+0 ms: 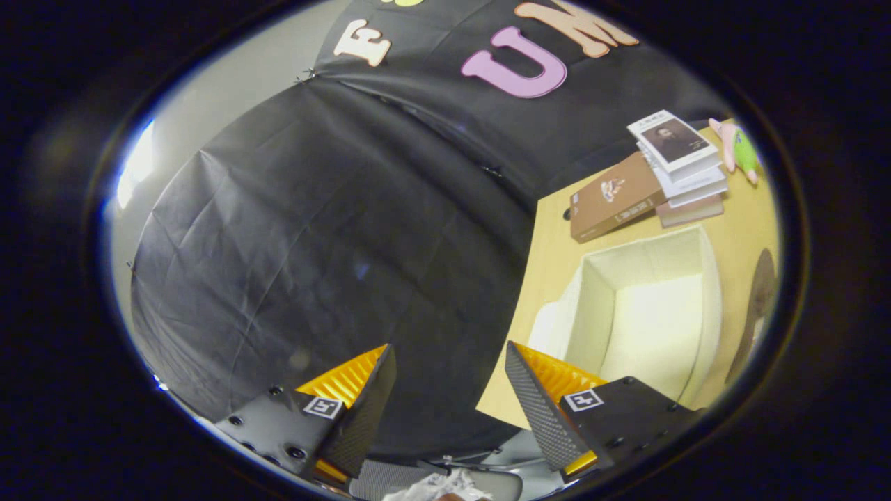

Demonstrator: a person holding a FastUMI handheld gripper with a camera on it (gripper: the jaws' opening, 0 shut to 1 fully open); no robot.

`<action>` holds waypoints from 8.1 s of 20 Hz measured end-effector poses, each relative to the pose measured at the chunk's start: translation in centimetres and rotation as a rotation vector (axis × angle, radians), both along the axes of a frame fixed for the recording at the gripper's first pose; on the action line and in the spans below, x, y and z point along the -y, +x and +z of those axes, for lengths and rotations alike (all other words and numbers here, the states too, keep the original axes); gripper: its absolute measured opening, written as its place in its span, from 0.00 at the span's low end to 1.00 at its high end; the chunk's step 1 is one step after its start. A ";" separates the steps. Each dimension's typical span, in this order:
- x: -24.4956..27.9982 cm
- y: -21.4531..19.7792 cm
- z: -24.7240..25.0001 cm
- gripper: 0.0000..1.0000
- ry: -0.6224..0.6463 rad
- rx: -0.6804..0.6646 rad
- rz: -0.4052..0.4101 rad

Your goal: Open the storage box then place both shoes into the box .Put the left shoe in first, then the right shoe, with the right side of both shoes facing outward in a uniform manner.

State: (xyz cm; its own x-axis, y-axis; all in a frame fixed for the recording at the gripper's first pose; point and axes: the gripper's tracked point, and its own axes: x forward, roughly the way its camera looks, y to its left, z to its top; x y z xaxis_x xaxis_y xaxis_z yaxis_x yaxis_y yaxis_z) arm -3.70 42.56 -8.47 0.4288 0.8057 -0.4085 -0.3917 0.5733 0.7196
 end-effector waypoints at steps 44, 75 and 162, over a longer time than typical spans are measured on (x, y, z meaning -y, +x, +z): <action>34.9 6.6 -30.4 0.25 -0.768 -0.426 -0.085; 34.5 7.1 -23.2 0.03 -0.395 -0.468 -0.236; 47.1 7.4 -18.5 1.00 -0.870 -0.284 -0.091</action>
State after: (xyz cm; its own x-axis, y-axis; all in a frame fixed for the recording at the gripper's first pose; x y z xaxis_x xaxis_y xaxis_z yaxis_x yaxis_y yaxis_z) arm 3.74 -4.52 -26.96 0.2664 0.1326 -0.9547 -0.1928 0.9778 0.0820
